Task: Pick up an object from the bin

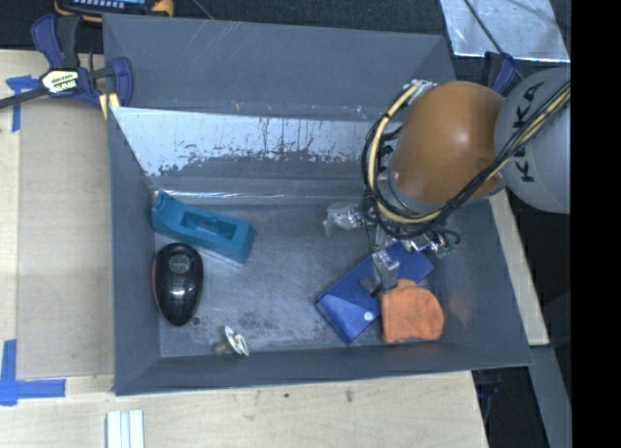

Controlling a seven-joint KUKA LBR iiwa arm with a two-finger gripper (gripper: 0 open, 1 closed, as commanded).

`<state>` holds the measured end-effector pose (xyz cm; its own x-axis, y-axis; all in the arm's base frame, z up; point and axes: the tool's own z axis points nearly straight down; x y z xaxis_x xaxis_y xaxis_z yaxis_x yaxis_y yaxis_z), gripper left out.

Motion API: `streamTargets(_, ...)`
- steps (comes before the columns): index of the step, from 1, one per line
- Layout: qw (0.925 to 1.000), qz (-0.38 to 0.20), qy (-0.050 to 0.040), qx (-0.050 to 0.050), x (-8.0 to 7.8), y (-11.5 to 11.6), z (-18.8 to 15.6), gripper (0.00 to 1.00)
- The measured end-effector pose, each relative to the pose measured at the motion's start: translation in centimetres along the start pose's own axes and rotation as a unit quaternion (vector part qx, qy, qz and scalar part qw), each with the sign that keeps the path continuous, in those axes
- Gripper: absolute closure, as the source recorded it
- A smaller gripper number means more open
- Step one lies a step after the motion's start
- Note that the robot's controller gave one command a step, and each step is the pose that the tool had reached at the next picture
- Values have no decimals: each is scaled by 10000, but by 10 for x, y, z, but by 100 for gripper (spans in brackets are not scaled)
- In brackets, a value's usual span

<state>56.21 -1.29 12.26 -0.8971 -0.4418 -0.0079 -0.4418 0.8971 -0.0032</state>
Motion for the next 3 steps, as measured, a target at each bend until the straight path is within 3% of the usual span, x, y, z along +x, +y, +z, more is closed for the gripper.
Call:
streamTargets(1, 9980, -631, -21, -9, 68, 7, 35, 100)
streamTargets(2, 9980, -630, -21, -9, 68, 7, 35, 100)
streamTargets(3, 9982, -594, 52, -37, 71, 5, -15, 100)
